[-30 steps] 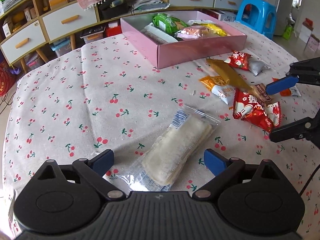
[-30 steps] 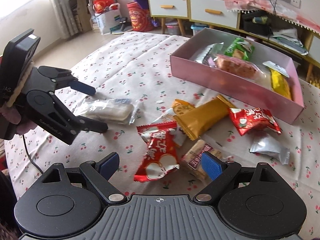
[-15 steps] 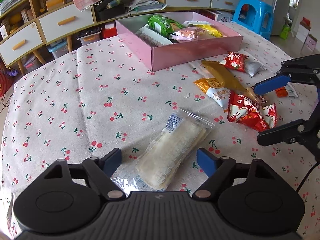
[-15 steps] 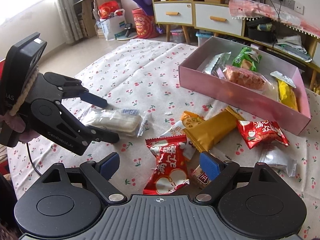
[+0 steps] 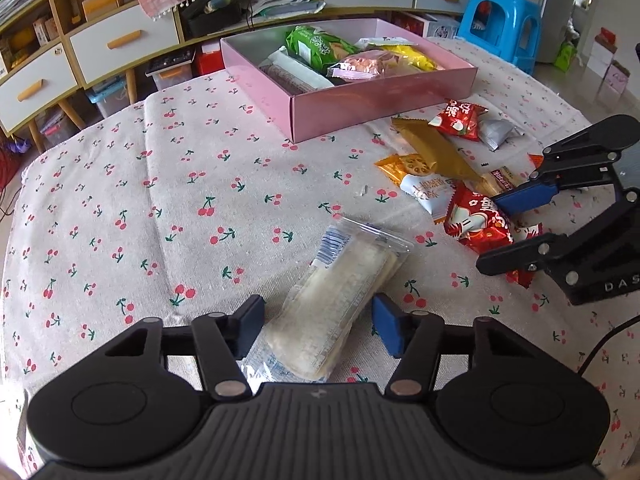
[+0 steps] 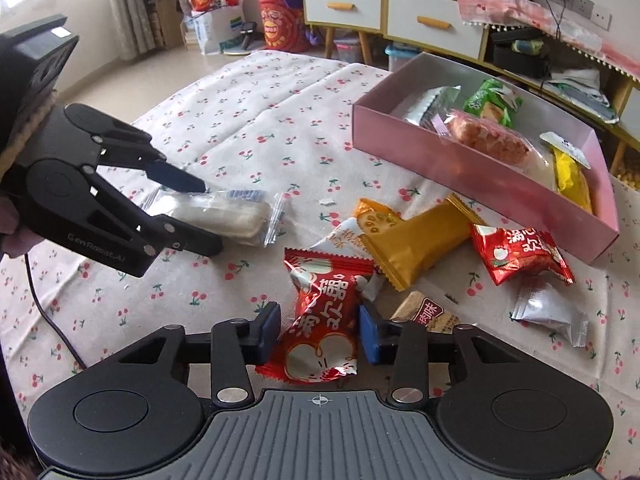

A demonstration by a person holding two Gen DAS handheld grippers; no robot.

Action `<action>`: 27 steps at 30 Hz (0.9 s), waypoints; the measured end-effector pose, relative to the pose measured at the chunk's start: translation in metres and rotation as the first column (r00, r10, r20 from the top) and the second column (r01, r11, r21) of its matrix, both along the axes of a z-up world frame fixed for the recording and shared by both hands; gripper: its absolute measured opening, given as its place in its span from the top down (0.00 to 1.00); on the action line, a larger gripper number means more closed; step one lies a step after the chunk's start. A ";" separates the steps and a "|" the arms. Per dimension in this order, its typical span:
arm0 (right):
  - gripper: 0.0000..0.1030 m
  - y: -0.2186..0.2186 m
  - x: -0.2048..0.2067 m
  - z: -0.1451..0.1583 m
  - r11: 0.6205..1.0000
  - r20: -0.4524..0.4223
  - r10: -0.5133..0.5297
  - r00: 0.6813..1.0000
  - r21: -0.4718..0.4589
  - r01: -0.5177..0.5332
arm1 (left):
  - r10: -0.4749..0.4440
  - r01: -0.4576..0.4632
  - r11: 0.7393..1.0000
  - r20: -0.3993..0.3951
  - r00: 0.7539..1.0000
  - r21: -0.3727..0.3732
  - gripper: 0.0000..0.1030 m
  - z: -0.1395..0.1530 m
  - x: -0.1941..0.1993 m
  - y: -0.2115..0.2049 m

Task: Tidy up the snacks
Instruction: 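Grasp the clear-wrapped white bar with the left gripper while the right gripper grasps the red packet, then lift and carry the clear-wrapped bar and red packet over the pink box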

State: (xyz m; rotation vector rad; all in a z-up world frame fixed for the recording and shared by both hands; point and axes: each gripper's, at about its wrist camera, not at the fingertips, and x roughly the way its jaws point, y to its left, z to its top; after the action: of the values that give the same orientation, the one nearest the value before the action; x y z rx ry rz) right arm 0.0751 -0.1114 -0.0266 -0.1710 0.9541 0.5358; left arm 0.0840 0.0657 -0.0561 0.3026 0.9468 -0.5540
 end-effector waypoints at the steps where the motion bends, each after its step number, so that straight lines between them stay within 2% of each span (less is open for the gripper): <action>1: 0.66 -0.001 0.001 0.001 1.000 -0.002 -0.004 1.000 0.002 0.004 | 0.001 -0.001 1.000 0.001 1.000 0.000 0.50 0.000 0.000 0.000; 3: 0.67 -0.002 0.002 0.002 1.000 -0.005 -0.013 1.000 0.007 0.013 | 0.003 -0.003 1.000 0.005 1.000 0.000 0.58 0.001 0.000 -0.002; 11: 0.70 -0.005 0.004 0.011 0.998 -0.028 -0.037 0.999 0.046 0.038 | 0.046 -0.045 0.999 -0.006 0.999 0.010 0.66 0.003 0.004 -0.007; 19: 0.70 -0.014 0.010 0.018 0.990 -0.064 -0.093 0.994 0.096 0.099 | 0.115 -0.116 0.993 -0.045 0.992 -0.017 0.67 0.006 0.008 -0.007; 27: 0.70 -0.032 0.019 0.029 0.967 -0.105 -0.168 0.980 0.178 0.185 | 0.200 -0.209 0.975 -0.106 0.974 -0.081 0.69 0.010 0.015 -0.004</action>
State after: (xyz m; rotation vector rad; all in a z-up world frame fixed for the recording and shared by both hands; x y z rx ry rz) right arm 0.0946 -0.1438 0.0020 0.1071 0.9888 0.4679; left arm 0.0989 0.0617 -0.0461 0.0937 1.0297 -0.4238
